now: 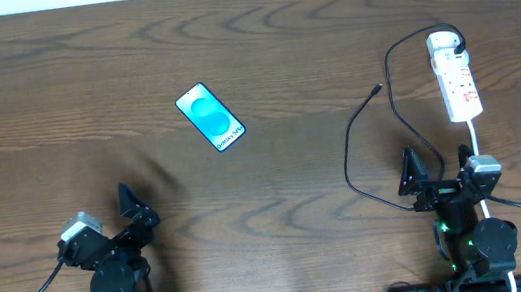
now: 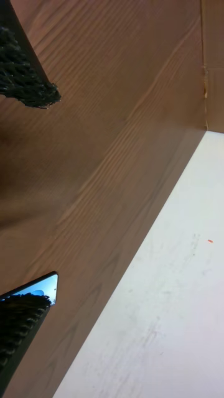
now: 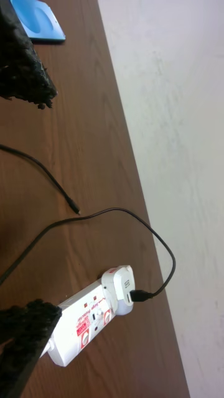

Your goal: Plug charger to phone and switch on socket

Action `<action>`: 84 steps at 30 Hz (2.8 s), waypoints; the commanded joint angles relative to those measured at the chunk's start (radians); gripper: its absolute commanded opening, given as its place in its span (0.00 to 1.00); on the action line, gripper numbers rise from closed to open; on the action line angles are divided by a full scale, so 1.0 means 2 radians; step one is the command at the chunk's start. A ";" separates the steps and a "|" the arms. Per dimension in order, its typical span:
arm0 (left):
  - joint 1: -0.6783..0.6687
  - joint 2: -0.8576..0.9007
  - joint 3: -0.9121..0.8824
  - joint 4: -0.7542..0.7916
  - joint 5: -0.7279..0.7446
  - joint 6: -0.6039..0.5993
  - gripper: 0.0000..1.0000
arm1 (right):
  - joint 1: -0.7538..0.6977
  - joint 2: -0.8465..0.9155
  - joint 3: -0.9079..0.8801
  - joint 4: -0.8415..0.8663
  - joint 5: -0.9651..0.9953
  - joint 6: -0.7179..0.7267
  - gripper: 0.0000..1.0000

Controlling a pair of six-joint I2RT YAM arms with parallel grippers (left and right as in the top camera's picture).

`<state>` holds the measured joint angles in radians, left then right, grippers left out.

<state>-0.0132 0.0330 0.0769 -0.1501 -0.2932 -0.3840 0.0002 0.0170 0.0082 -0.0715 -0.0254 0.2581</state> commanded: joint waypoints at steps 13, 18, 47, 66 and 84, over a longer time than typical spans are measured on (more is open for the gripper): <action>0.002 0.002 -0.013 -0.004 -0.003 0.009 0.98 | 0.004 -0.004 -0.002 -0.002 0.006 -0.006 0.99; 0.002 0.002 -0.013 -0.004 -0.003 0.009 0.98 | 0.004 -0.004 -0.002 -0.002 0.006 -0.006 0.99; 0.002 0.002 -0.013 -0.004 -0.003 0.009 0.98 | 0.004 -0.004 -0.002 -0.002 0.006 -0.006 0.99; 0.002 0.002 -0.013 0.002 -0.003 0.008 0.98 | 0.004 -0.003 -0.001 -0.002 0.006 -0.006 0.99; 0.002 0.003 -0.006 0.012 0.146 0.036 0.98 | 0.004 -0.003 -0.002 -0.002 0.006 -0.006 0.99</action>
<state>-0.0132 0.0330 0.0769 -0.1459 -0.1562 -0.3767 0.0002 0.0170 0.0082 -0.0715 -0.0257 0.2581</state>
